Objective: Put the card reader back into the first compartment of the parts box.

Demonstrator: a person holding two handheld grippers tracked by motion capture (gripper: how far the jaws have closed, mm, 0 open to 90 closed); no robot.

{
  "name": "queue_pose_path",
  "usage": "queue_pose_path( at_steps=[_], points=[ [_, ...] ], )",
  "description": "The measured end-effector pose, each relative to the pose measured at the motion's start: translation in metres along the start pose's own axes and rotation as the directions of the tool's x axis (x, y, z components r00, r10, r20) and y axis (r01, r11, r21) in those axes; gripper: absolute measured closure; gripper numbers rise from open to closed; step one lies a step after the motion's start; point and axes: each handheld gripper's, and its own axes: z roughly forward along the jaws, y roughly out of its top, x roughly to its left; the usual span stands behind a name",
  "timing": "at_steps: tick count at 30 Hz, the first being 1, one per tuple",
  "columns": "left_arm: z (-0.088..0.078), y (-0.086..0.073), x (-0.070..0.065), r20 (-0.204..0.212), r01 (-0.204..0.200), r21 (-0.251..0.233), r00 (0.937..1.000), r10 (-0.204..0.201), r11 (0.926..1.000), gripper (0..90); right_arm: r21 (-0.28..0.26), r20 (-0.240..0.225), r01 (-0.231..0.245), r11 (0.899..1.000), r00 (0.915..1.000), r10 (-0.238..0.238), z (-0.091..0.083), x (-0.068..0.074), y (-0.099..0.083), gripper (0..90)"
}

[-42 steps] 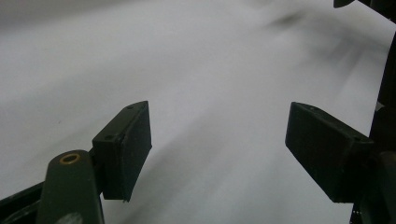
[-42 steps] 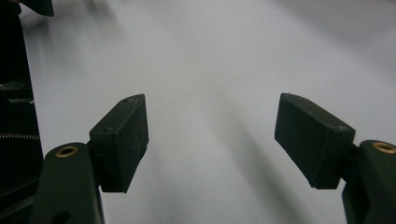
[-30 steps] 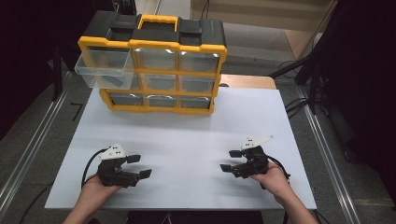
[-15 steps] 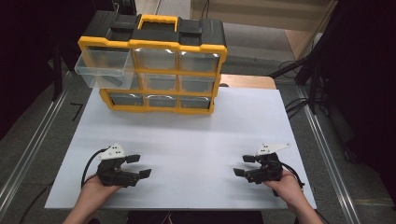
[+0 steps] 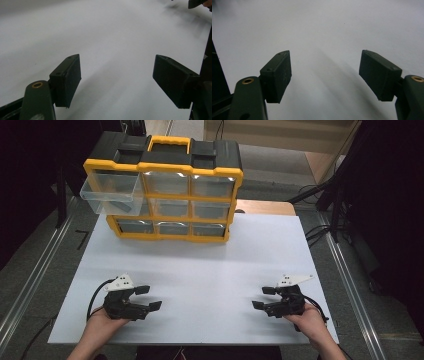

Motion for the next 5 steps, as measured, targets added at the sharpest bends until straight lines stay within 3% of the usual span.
queue_pose_path(
  at_steps=[3, 5],
  points=[
    [0.0, -0.0002, -0.0003, -0.003, -0.005, -0.002, 1.0, 0.005, 1.0, 24.0, -0.006, 0.005, 0.008, 1.0, 1.0, -0.008, -0.0002, 0.0007, -0.0002, 24.1],
    [0.0015, -0.0004, -0.0014, -0.027, -0.004, -0.003, 0.9996, 0.004, 1.0, 24.0, -0.029, 0.04, 0.0, 1.0, 0.9992, 0.001, -0.0001, -0.0026, -0.0013, 22.4]
  ],
)
